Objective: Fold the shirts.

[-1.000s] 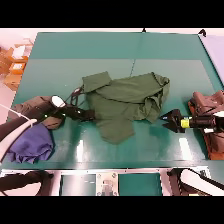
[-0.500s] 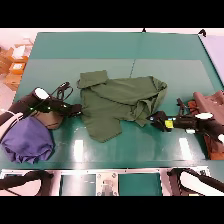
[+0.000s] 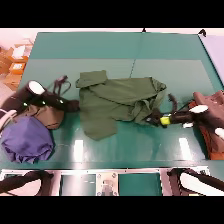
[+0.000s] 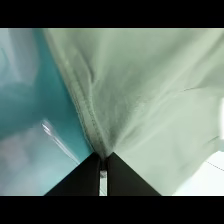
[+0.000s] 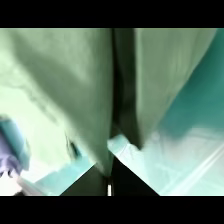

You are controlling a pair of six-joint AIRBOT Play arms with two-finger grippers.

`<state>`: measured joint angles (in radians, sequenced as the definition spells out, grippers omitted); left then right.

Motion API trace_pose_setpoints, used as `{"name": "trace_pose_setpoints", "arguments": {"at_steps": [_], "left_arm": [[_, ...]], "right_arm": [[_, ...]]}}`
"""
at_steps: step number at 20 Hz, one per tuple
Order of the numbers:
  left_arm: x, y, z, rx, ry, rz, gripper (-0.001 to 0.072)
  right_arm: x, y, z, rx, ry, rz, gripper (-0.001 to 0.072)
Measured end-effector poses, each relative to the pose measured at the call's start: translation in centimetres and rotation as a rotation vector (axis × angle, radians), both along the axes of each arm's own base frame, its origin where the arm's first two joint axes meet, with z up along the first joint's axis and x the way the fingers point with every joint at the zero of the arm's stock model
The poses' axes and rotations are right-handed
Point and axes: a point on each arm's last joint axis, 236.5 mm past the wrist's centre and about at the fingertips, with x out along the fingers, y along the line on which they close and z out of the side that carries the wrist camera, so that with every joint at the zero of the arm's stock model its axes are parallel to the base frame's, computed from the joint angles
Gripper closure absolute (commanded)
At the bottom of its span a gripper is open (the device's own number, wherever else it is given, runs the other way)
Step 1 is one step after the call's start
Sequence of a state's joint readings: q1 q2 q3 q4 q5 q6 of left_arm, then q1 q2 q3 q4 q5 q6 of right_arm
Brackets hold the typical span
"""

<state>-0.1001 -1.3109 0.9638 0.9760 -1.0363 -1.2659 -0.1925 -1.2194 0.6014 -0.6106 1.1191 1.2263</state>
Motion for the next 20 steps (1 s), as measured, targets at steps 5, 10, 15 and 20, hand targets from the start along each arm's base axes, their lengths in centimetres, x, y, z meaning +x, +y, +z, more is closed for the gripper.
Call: {"name": "trace_pose_setpoints", "arguments": {"at_steps": [5,10,15,20], "left_arm": [[4.5,1.8,19.4,0.072,-0.455,-0.002,0.0675],[0.2,2.8,44.5,0.034,-1.027,0.055,0.0675],[-9.8,3.6,59.7,-0.061,-1.442,0.106,0.0675],[-14.6,3.2,63.2,-0.144,-1.551,0.098,0.0675]], "right_arm": [[4.7,-10.0,12.8,-0.175,-0.203,-0.116,0.0696],[6.8,-14.8,36.6,-0.436,-0.796,-0.308,0.0697],[-1.4,-12.3,59.1,-0.652,-1.419,-0.472,0.0696],[-6.1,-11.4,65.2,-0.748,-1.629,-0.559,0.0696]]}}
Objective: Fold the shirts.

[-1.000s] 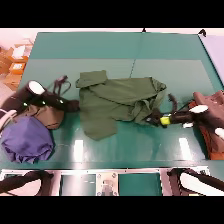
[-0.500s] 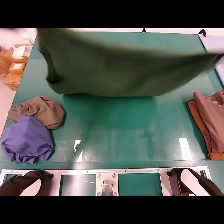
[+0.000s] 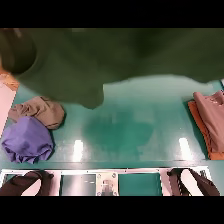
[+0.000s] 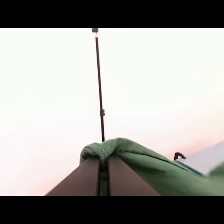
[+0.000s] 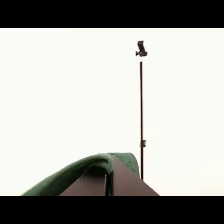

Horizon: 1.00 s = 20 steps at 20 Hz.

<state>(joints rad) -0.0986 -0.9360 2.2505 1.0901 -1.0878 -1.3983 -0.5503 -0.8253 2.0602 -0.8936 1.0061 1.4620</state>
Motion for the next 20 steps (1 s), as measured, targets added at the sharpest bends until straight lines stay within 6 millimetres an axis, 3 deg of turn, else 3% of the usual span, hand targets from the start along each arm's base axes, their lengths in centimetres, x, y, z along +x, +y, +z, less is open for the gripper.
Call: {"name": "trace_pose_setpoints", "arguments": {"at_steps": [2,3,6,10,14,17,20], "left_arm": [[1.1,-0.1,-1.2,-0.006,0.048,-0.004,0.0674],[2.5,-0.3,-2.8,-0.002,0.106,-0.007,0.0674],[8.7,-1.0,-10.1,0.015,0.328,-0.008,0.0674],[19.4,-1.6,-24.4,0.02,0.664,0.016,0.0674],[29.0,-1.9,-38.3,0.016,0.887,0.056,0.0675],[34.4,-2.0,-47.6,0.008,1.0,0.086,0.0675],[38.0,-2.0,-53.4,-0.004,1.048,0.107,0.0674]], "right_arm": [[1.6,-1.2,-1.6,0.011,0.047,-0.016,0.0696],[2.8,-2.0,-3.0,0.022,0.085,-0.02,0.0696],[8.3,-4.6,-9.8,0.082,0.259,0.009,0.0696],[17.2,-7.2,-24.2,0.194,0.551,0.083,0.0696],[24.5,-8.8,-40.0,0.319,0.817,0.109,0.0696],[27.8,-9.7,-50.6,0.401,0.995,0.114,0.0696],[30.0,-10.4,-57.5,0.45,1.096,0.113,0.0696]]}}
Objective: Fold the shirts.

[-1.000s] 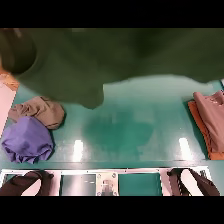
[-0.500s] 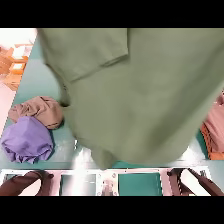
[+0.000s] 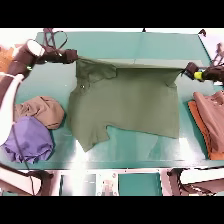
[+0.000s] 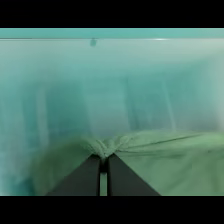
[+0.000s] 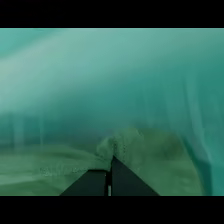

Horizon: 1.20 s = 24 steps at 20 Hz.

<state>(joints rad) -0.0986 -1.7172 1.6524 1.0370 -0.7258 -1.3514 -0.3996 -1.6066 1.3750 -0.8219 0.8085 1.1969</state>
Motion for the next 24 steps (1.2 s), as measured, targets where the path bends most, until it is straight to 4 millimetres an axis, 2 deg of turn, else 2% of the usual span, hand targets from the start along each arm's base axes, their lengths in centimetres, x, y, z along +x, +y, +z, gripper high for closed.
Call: {"name": "trace_pose_setpoints", "arguments": {"at_steps": [1,3,6,8,11,13,16,20,24], "left_arm": [[0.7,0.0,-1.4,0.003,0.012,0.003,0.0675],[2.1,0.1,-2.7,0.004,0.007,0.014,0.0675],[3.1,1.1,-3.4,0.012,0.01,0.027,0.0675],[2.9,2.2,-3.7,0.02,0.043,0.018,0.0674],[1.6,3.0,-4.0,0.039,0.111,-0.028,0.0674],[0.0,3.0,-5.0,0.055,0.184,-0.078,0.0674],[-2.4,2.8,-6.1,0.074,0.28,-0.139,0.0675],[-4.7,3.2,-7.1,0.112,0.374,-0.19,0.0674],[-6.5,3.3,-8.4,0.121,0.447,-0.217,0.0674]], "right_arm": [[0.7,-0.2,-1.2,0.005,0.014,0.001,0.0696],[2.1,-0.6,-2.6,0.007,0.021,0.004,0.0696],[3.7,-1.1,-1.8,-0.02,0.001,0.028,0.0697],[3.6,-1.1,-1.1,-0.065,0.023,0.086,0.0697],[1.6,-1.3,-0.8,-0.139,0.113,0.17,0.0698],[-0.4,-1.6,-0.5,-0.183,0.189,0.202,0.0697],[-3.7,-1.9,-1.3,-0.213,0.314,0.228,0.0697],[-8.1,-0.5,-4.3,-0.198,0.469,0.274,0.0697],[-11.5,1.0,-7.2,-0.196,0.59,0.324,0.0697]]}}
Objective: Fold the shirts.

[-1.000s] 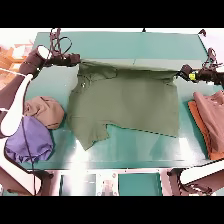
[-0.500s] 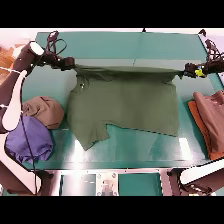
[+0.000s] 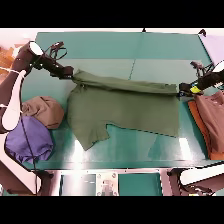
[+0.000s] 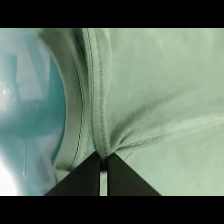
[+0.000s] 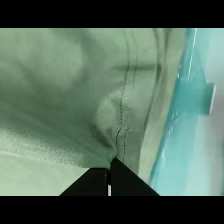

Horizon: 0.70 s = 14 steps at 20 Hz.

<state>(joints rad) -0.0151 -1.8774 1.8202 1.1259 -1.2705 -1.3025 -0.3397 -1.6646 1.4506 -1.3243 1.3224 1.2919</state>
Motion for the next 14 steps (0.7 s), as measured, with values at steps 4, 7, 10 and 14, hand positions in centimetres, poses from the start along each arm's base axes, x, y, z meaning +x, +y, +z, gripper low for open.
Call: {"name": "trace_pose_setpoints", "arguments": {"at_steps": [4,7,10,14], "left_arm": [[-3.0,-0.1,-2.3,0.001,0.12,-0.031,0.0674],[-4.3,-0.3,-2.9,-0.008,0.171,-0.044,0.067],[-5.5,-0.9,-2.8,-0.035,0.22,-0.059,0.0143],[-7.6,-1.3,-1.3,-0.083,0.322,-0.064,0.0144]], "right_arm": [[-1.9,0.6,-1.1,-0.016,0.075,0.038,0.0695],[-3.1,0.7,-1.3,-0.025,0.12,0.065,0.0434],[-3.9,0.4,-1.1,-0.036,0.155,0.08,0.0347],[-5.0,-0.5,1.5,-0.064,0.189,0.029,0.0352]]}}
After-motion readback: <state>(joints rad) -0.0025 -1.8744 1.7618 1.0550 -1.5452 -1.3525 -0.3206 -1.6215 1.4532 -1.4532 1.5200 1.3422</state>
